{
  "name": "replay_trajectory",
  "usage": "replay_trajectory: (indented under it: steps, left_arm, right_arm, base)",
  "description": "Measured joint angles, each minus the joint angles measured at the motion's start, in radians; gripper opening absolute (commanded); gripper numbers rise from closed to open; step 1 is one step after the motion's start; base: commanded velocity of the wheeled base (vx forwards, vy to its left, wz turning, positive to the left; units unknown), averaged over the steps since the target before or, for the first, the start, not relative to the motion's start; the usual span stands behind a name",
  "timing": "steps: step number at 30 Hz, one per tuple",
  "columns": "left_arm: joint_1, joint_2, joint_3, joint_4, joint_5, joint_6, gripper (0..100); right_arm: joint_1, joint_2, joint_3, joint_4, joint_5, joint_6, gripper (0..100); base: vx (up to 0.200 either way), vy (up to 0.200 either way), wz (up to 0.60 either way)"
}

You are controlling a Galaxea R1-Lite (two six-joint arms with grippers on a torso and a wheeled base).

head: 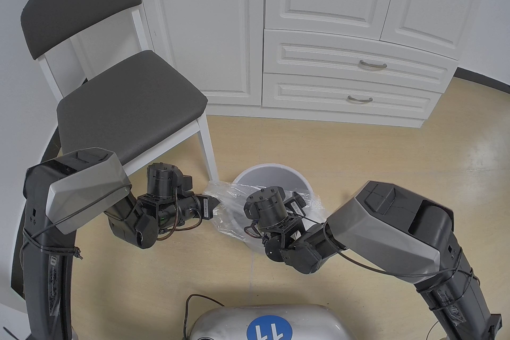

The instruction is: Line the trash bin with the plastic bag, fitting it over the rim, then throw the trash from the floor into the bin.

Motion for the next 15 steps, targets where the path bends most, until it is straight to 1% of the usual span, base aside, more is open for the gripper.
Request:
replay_trajectory:
  steps: [2,5,9,11,15]
  left_arm:
    - [0.003,-0.007,0.014,-0.011,-0.028,0.002,100]
    - [0.012,-0.023,0.043,-0.016,-0.087,0.017,100]
    - [0.041,-0.050,0.089,-0.019,-0.151,0.087,100]
    - [0.052,-0.064,0.107,-0.015,-0.166,0.104,100]
    - [0.063,-0.087,0.122,-0.007,-0.171,0.108,100]
  right_arm:
    - [0.000,-0.006,0.006,0.001,0.031,0.001,100]
    - [-0.007,-0.013,0.014,0.004,0.055,0.005,100]
    - [-0.020,-0.019,0.021,0.008,0.069,0.010,100]
    - [-0.029,-0.022,0.023,0.010,0.078,0.011,100]
    - [-0.040,-0.029,0.025,0.012,0.096,0.011,100]
  base:
    - [0.000,0.000,0.00]
    - [0.000,0.000,0.00]
    - [0.000,0.000,0.00]
    - [0.000,0.000,0.00]
    - [0.000,0.000,0.00]
